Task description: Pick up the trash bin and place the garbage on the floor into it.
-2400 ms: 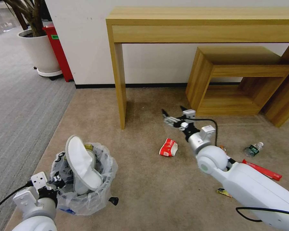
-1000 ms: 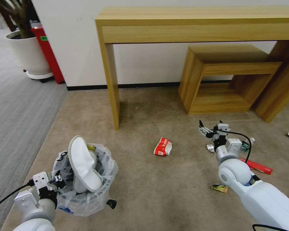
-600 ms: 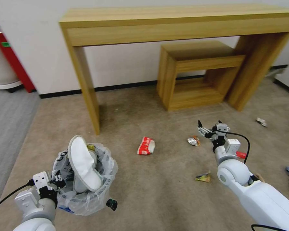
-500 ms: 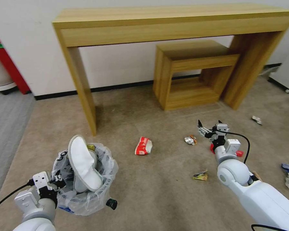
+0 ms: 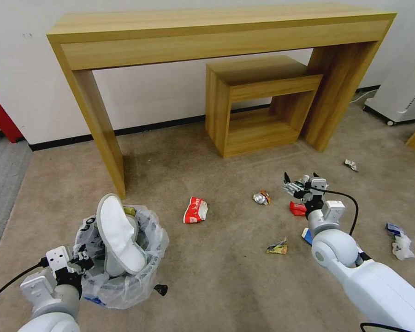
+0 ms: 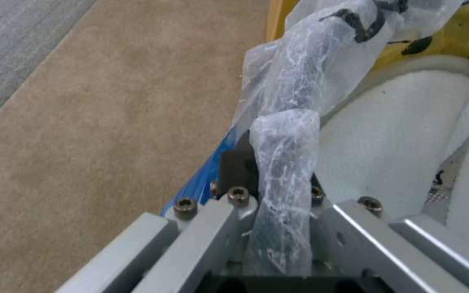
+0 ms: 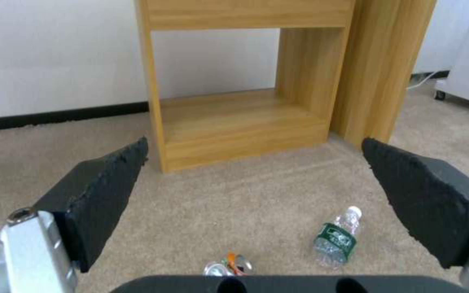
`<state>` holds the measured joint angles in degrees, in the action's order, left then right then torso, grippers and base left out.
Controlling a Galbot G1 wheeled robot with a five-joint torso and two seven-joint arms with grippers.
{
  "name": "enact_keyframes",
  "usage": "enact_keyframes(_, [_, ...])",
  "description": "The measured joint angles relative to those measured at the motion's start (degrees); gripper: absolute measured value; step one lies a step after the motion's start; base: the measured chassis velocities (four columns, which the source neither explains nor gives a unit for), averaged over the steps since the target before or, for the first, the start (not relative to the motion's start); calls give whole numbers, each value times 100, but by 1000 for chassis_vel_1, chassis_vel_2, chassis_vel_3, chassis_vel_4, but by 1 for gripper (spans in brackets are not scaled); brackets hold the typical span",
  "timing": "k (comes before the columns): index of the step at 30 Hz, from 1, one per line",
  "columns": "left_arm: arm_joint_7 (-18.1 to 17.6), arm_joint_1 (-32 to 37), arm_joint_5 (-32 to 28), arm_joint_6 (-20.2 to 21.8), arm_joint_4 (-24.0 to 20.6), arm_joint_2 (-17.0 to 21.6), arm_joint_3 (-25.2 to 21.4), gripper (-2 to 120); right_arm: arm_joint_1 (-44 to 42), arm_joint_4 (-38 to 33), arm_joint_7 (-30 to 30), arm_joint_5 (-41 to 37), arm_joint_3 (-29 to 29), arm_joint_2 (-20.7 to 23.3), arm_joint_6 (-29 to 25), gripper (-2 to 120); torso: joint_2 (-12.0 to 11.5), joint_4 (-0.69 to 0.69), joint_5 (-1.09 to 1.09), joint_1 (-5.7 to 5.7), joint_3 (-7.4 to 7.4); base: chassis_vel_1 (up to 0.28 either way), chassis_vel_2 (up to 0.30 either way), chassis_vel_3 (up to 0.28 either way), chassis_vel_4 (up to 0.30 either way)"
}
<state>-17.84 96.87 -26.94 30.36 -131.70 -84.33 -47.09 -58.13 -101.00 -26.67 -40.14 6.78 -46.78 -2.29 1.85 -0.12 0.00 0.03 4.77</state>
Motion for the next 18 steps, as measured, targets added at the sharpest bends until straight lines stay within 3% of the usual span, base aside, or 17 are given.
enact_keyframes(18, [-42,-94,-329,147,230,141,-497,1,-60,11,139,67,-1,-11,36,100,0,-1,-1,0,0,0,0,0,0])
